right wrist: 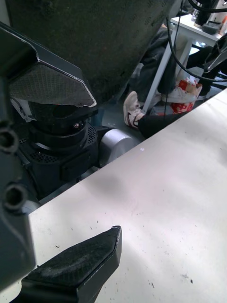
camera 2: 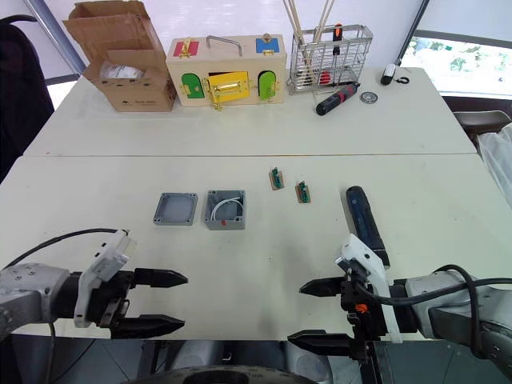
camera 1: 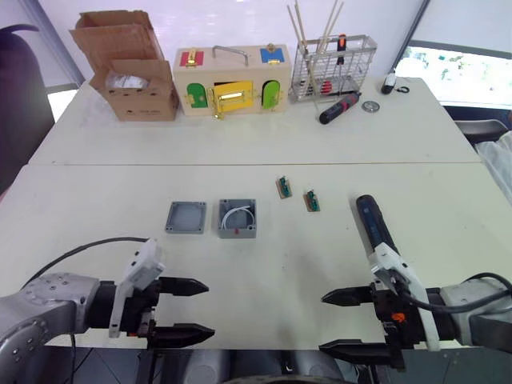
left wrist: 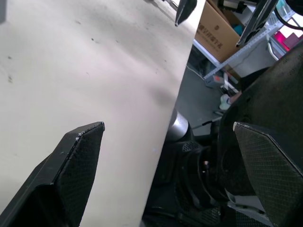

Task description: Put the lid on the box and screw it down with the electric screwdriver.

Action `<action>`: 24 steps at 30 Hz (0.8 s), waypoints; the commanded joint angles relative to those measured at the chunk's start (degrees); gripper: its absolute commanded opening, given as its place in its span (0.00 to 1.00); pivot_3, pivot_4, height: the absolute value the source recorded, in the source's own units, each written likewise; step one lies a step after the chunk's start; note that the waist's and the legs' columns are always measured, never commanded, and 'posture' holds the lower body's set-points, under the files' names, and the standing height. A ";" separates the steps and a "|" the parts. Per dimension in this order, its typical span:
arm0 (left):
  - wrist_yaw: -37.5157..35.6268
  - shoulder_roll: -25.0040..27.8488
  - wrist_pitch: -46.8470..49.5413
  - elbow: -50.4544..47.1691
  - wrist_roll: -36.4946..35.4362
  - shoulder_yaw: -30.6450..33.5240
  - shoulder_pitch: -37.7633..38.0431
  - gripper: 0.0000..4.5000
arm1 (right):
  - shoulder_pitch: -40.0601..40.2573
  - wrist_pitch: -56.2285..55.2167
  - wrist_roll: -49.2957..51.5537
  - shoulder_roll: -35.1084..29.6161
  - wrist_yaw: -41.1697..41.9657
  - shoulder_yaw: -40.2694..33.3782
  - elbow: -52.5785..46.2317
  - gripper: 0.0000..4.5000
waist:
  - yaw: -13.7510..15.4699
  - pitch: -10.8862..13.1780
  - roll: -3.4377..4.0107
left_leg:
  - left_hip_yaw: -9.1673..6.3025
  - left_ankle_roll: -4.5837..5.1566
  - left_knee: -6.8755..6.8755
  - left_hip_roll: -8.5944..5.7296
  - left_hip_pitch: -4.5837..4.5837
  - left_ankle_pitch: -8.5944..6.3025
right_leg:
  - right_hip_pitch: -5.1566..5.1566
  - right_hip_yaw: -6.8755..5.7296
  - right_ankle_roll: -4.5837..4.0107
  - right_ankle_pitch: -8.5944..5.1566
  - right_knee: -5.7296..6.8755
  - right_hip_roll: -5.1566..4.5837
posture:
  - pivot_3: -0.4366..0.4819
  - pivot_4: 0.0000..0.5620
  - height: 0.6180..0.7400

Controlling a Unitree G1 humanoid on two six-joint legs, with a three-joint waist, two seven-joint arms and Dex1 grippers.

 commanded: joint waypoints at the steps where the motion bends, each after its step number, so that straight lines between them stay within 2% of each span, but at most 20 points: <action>1: -0.40 0.30 0.92 0.43 -1.04 -0.52 -1.14 1.00 | -0.01 -0.47 1.06 0.34 -0.35 -0.55 -1.16 1.00 | 0.04 0.00 0.00 | 0.00 0.00 0.00 0.00 0.00 0.00 | -0.01 0.00 0.00 0.00 0.00 0.00 | 0.48 0.27 1.00; 17: -1.16 0.45 0.65 0.36 -0.23 -0.12 -0.67 1.00 | -0.96 -0.37 3.60 0.52 -0.44 -0.05 -0.77 1.00 | 0.01 0.00 0.00 | -0.01 0.00 0.00 0.00 0.00 0.00 | -0.01 0.00 0.00 0.00 0.00 0.00 | 0.48 0.27 1.00; 24: -2.75 1.65 -1.35 0.87 3.77 -0.30 -0.39 1.00 | -1.94 -0.42 3.54 0.67 -3.48 -0.12 -1.12 1.00 | -0.01 0.00 0.00 | -0.01 0.00 0.00 0.00 0.00 0.00 | 0.00 0.00 0.00 0.00 0.00 0.00 | 0.48 0.27 1.00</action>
